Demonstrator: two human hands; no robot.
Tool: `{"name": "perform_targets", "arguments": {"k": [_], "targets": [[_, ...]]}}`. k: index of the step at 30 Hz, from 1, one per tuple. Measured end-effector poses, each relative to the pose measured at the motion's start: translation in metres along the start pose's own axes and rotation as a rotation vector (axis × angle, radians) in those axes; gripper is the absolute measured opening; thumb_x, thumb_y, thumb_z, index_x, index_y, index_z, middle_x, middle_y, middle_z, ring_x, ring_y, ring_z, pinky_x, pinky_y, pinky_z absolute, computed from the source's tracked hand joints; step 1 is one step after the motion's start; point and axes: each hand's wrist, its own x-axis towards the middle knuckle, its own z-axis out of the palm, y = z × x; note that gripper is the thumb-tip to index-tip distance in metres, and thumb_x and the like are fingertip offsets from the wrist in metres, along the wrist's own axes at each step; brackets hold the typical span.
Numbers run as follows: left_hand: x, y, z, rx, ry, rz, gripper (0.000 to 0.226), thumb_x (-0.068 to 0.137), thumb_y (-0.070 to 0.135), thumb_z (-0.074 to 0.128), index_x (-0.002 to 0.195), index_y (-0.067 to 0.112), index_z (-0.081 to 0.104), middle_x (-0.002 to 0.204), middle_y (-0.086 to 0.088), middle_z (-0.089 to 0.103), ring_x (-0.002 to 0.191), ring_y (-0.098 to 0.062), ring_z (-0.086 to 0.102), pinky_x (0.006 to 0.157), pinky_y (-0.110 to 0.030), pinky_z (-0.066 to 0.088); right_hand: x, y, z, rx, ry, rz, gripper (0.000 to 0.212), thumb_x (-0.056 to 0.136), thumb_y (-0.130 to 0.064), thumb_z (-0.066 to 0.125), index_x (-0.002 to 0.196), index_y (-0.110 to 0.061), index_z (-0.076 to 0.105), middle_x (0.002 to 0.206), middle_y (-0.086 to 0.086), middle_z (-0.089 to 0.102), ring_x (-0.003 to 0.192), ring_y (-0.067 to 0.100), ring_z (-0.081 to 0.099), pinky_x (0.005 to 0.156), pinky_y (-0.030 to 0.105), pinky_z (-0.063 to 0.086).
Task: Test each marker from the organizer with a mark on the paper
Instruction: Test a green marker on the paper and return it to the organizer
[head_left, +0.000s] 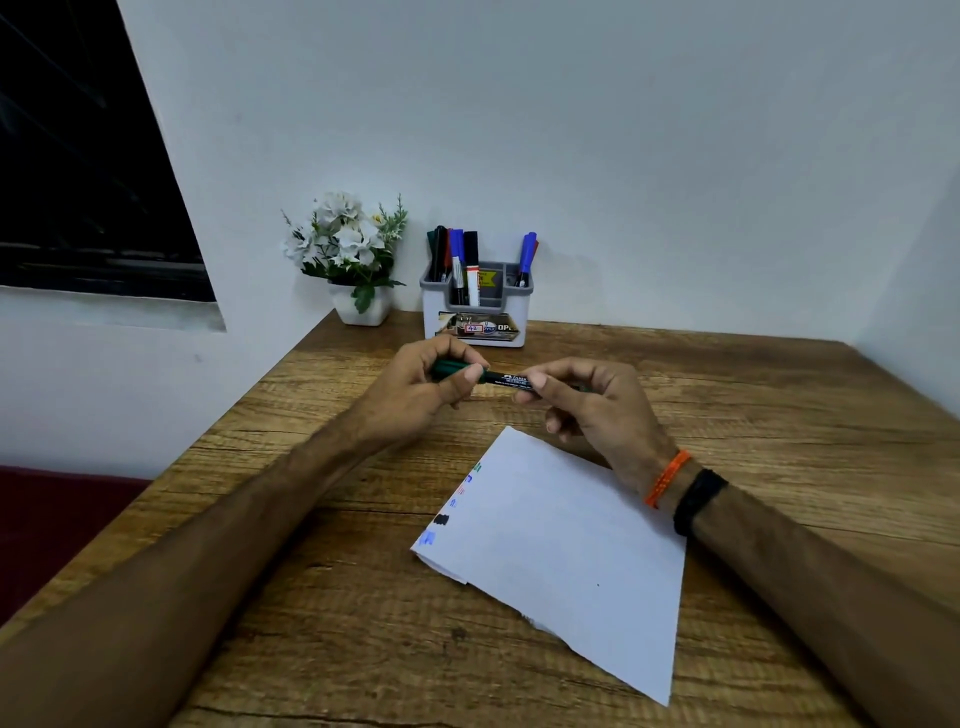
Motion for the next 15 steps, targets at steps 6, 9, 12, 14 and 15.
{"name": "perform_targets", "arguments": {"k": [6, 9, 12, 14, 15], "targets": [[-0.0019, -0.0005, 0.006, 0.007, 0.002, -0.008, 0.004, 0.096, 0.014, 0.054, 0.094, 0.016, 0.057, 0.076, -0.003, 0.057, 0.067, -0.008, 0.053, 0.065, -0.024, 0.048, 0.0018, 0.0039, 0.003, -0.04, -0.038, -0.084, 0.011, 0.097, -0.007, 0.058, 0.087, -0.01, 0.063, 0.075, 0.005, 0.069, 0.042, 0.003, 0.043, 0.039, 0.014, 0.033], [-0.0028, 0.0016, 0.009, 0.013, 0.021, -0.014, 0.006, 0.097, 0.013, 0.053, 0.093, 0.017, 0.055, 0.075, -0.002, 0.055, 0.068, -0.011, 0.052, 0.064, -0.026, 0.046, 0.0002, 0.0057, 0.0069, -0.042, -0.05, -0.103, 0.014, 0.098, -0.005, 0.056, 0.086, -0.011, 0.06, 0.076, 0.006, 0.066, 0.042, -0.001, 0.042, 0.039, 0.012, 0.032], [-0.0058, 0.0036, 0.0101, 0.018, -0.002, -0.042, 0.004, 0.098, 0.013, 0.052, 0.095, 0.014, 0.054, 0.075, -0.003, 0.054, 0.068, -0.012, 0.051, 0.064, -0.026, 0.045, -0.0007, 0.0044, 0.0067, -0.066, -0.071, -0.116, 0.015, 0.098, -0.006, 0.055, 0.085, -0.011, 0.059, 0.075, 0.004, 0.066, 0.043, -0.001, 0.043, 0.041, 0.013, 0.033], [-0.0046, 0.0058, 0.0059, 0.031, -0.031, -0.024, 0.003, 0.097, 0.013, 0.052, 0.097, 0.015, 0.054, 0.077, -0.004, 0.056, 0.069, -0.011, 0.054, 0.064, -0.025, 0.048, 0.001, -0.0003, 0.0034, -0.101, -0.082, -0.121, 0.015, 0.098, -0.007, 0.056, 0.085, -0.012, 0.059, 0.075, 0.002, 0.068, 0.046, 0.003, 0.047, 0.042, 0.016, 0.035], [-0.0035, 0.0071, 0.0039, 0.031, -0.037, -0.01, 0.004, 0.097, 0.012, 0.052, 0.097, 0.016, 0.054, 0.079, -0.004, 0.057, 0.07, -0.01, 0.055, 0.066, -0.025, 0.049, 0.0019, -0.0029, 0.0017, -0.1, -0.083, -0.113, 0.014, 0.098, -0.007, 0.056, 0.085, -0.012, 0.06, 0.076, 0.001, 0.069, 0.048, 0.004, 0.05, 0.043, 0.017, 0.036]]}}
